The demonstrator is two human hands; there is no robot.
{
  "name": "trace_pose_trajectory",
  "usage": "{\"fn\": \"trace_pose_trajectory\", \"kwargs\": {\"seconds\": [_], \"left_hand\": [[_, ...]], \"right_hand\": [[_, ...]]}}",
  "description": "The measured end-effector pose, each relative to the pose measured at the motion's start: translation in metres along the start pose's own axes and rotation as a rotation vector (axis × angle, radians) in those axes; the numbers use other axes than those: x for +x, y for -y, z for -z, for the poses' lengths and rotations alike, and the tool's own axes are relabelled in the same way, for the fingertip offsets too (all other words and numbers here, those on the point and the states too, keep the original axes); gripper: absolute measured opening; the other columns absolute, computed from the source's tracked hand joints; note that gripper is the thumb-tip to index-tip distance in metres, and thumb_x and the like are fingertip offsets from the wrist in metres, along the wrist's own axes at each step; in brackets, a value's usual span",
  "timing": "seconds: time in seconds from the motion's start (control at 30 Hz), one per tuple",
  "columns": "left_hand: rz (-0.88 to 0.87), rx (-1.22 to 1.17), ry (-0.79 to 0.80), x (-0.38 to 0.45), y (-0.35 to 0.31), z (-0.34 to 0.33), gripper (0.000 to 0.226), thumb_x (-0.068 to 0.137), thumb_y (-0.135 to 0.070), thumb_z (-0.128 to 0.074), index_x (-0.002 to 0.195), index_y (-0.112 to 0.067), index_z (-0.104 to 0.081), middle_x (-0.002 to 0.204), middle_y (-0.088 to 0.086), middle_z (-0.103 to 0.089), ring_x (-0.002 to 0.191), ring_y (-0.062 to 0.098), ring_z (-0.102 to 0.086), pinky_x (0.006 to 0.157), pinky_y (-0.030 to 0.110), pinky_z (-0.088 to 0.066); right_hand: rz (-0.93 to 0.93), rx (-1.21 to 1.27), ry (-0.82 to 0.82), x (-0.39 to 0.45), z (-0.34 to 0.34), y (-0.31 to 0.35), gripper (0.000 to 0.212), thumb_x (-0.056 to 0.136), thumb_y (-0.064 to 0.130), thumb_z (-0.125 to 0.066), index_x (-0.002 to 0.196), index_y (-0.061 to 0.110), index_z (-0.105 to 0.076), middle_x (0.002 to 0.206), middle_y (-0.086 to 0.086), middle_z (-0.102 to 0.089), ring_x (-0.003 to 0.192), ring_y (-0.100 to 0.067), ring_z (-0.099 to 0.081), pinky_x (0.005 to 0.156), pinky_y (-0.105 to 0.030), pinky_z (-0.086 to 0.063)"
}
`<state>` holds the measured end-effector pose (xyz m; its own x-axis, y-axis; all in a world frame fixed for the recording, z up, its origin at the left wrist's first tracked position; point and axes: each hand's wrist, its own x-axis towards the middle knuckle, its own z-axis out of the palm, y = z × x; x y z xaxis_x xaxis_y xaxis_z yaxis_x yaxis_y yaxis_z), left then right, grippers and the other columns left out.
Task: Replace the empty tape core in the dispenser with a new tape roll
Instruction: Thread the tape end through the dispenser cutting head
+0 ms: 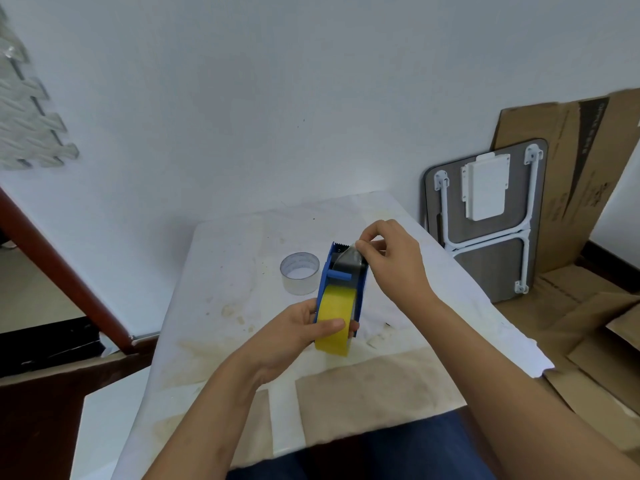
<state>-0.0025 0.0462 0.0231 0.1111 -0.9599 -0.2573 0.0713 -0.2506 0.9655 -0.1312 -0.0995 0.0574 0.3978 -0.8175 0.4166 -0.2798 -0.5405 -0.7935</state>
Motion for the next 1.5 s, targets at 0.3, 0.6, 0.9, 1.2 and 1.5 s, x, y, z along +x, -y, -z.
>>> {"fn": "trace_pose_trajectory", "kwargs": {"seconds": [0.3, 0.6, 0.9, 1.2, 1.5], "left_hand": [[0.04, -0.02, -0.081, 0.012, 0.0, -0.007, 0.053, 0.081, -0.038, -0.073, 0.129, -0.016, -0.062, 0.115, 0.008, -0.076, 0.102, 0.021, -0.072, 0.096, 0.038, -0.057], [0.066, -0.036, -0.158, 0.023, 0.008, -0.003, 0.085, 0.058, -0.053, -0.088, 0.133, -0.029, -0.056, 0.125, 0.001, -0.07, 0.113, 0.025, -0.069, 0.101, 0.049, -0.054], [0.041, -0.141, -0.066, 0.025, 0.014, -0.004, 0.075, 0.071, -0.037, -0.087, 0.137, -0.03, -0.051, 0.13, 0.003, -0.068, 0.119, 0.027, -0.066, 0.106, 0.052, -0.049], [0.103, -0.026, -0.167, 0.027, 0.008, -0.004, 0.069, 0.065, -0.047, -0.086, 0.124, -0.021, -0.063, 0.117, 0.007, -0.075, 0.11, 0.03, -0.071, 0.102, 0.054, -0.051], [0.122, -0.029, -0.184, 0.026, 0.005, -0.003, 0.073, 0.058, -0.049, -0.091, 0.12, -0.022, -0.064, 0.115, 0.007, -0.075, 0.109, 0.03, -0.071, 0.102, 0.053, -0.051]], "right_hand": [[-0.066, 0.037, 0.021, -0.003, -0.004, 0.005, 0.006, 0.091, 0.019, -0.061, 0.088, 0.014, -0.062, 0.098, 0.004, -0.061, 0.077, 0.0, -0.06, 0.066, -0.016, -0.043], [-0.146, 0.123, -0.002, -0.005, -0.003, 0.003, 0.005, 0.091, 0.019, -0.061, 0.087, 0.016, -0.062, 0.099, 0.001, -0.066, 0.084, -0.006, -0.065, 0.063, -0.012, -0.04], [-0.179, 0.191, 0.0, -0.002, 0.002, 0.007, 0.006, 0.09, 0.017, -0.062, 0.085, 0.014, -0.063, 0.096, -0.003, -0.069, 0.086, -0.014, -0.069, 0.065, -0.018, -0.045], [-0.184, 0.055, 0.158, 0.005, 0.012, 0.005, 0.015, 0.09, 0.022, -0.061, 0.104, 0.02, -0.062, 0.088, 0.0, -0.068, 0.078, -0.008, -0.06, 0.062, -0.018, -0.042], [-0.426, 0.369, 0.467, 0.015, 0.03, 0.008, 0.029, 0.09, 0.034, -0.061, 0.113, 0.017, -0.068, 0.098, -0.002, -0.078, 0.102, -0.013, -0.068, 0.095, -0.033, -0.05]]}}
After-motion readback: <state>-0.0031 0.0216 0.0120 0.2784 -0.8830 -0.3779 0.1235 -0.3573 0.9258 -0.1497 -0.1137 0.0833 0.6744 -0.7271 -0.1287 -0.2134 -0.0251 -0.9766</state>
